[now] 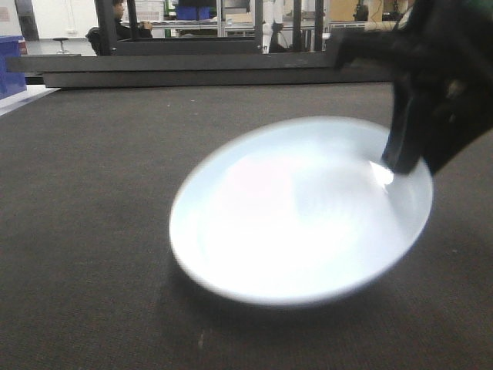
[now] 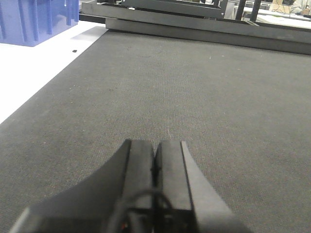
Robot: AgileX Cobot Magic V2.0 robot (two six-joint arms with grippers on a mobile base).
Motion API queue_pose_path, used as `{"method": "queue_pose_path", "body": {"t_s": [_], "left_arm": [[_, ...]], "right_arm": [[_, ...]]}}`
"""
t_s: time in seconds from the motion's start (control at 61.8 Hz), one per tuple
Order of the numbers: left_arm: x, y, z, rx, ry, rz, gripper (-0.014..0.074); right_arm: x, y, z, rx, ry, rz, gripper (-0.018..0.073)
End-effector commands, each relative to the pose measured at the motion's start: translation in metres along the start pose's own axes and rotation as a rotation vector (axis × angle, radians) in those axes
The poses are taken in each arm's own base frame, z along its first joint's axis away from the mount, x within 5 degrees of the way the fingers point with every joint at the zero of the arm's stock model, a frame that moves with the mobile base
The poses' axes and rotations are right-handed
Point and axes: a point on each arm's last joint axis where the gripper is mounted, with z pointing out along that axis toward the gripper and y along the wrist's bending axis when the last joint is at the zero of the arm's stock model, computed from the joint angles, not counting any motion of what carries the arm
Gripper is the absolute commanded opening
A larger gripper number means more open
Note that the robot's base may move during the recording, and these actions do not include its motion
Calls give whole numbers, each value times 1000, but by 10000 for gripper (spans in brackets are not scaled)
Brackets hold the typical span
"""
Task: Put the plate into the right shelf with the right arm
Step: 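Close the right gripper on the plate rim and lift it, then raise the held plate upright beside the robot with the right gripper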
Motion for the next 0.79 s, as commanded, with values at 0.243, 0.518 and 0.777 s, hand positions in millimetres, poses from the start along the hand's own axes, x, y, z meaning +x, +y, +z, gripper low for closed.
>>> {"method": "queue_pose_path", "body": {"t_s": [0.243,0.518,0.777], "left_arm": [[-5,1,-1,-12,-89,-15,-128],[-5,1,-1,-12,-89,-15,-128],[-5,1,-1,-12,-89,-15,-128]], "right_arm": [[16,-57,-65,-25,-498,-22,57],[46,-91,-100,115,-913,-95,57],[88,-100,-106,145,-1151,-74,57]]}}
